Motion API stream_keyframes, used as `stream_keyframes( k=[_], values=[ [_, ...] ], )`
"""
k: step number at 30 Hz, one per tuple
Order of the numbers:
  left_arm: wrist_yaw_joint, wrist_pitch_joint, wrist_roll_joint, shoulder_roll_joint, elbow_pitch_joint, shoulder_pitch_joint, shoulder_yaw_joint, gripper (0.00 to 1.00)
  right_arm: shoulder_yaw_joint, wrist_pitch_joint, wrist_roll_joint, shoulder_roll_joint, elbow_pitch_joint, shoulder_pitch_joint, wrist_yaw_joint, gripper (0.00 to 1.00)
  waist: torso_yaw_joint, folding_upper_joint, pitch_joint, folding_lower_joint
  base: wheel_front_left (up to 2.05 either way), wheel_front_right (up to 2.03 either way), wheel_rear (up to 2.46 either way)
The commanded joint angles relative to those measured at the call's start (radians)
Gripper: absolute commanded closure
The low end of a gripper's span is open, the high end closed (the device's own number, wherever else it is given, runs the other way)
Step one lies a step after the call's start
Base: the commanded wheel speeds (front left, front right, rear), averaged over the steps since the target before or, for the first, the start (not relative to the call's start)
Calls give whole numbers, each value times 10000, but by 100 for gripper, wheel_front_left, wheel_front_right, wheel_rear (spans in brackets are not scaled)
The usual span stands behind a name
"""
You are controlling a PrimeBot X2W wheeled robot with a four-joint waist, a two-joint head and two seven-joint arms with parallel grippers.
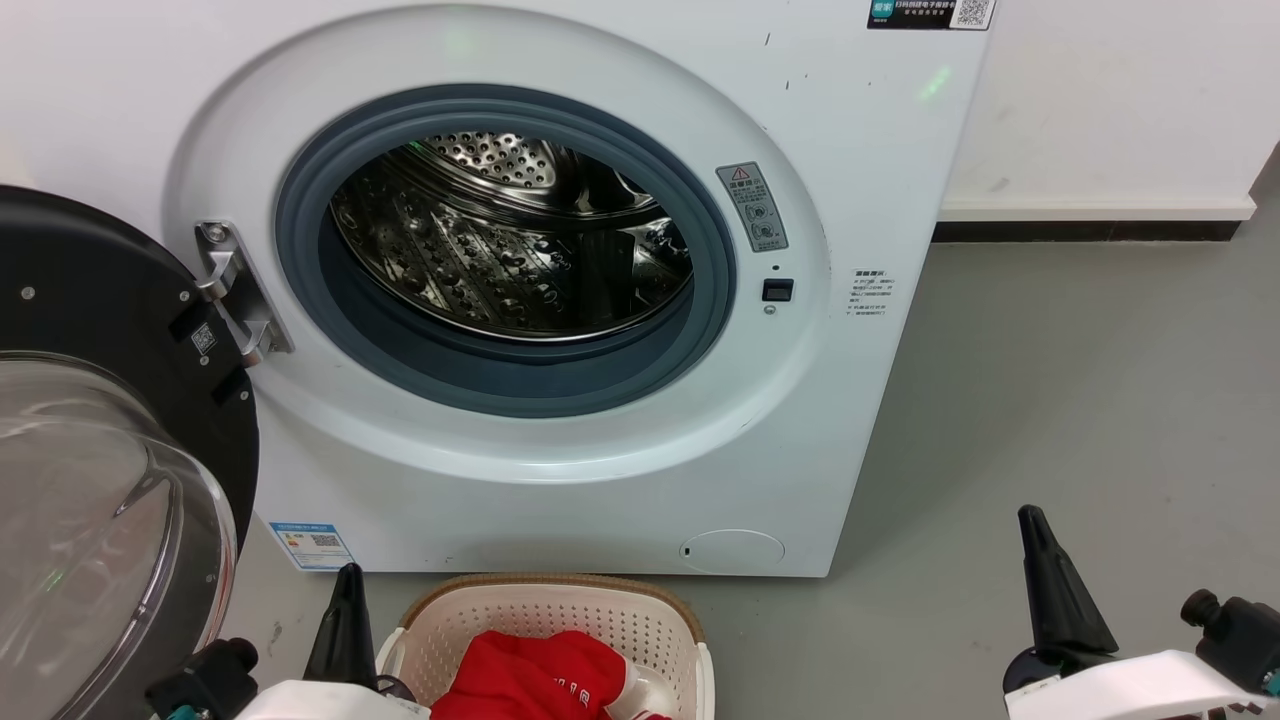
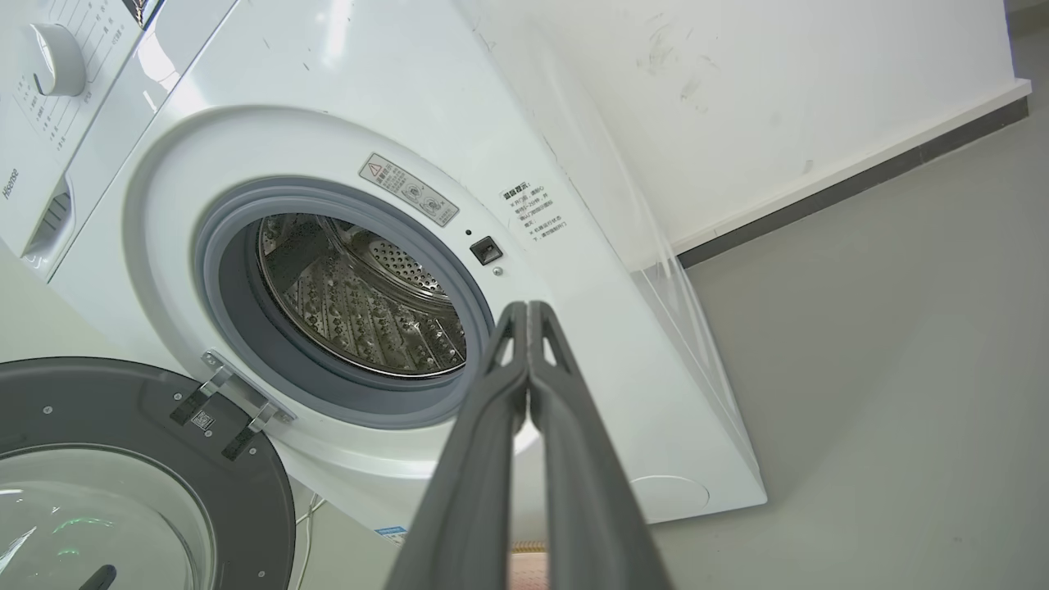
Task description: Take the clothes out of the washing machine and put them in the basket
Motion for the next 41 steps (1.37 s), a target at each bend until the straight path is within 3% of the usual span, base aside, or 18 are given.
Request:
stream_keyframes(
  k=[1,17,41],
  values=[
    [-96,63,-429,66,-45,-284,52,100,-47,70,426,-85,-31,-334,0,100,1,0,5,0,0,0,0],
    [-490,581,-3005,128,275,-742,199,100,-260,603,2913,-148,443,-752,-1,100,8,0,69,0,0,0,0],
    [-951,1243,-5911,149,681,-1252,447,100,-578,1267,5715,-167,1001,-1275,-2,100,18,0,159,0,0,0,0]
  ],
)
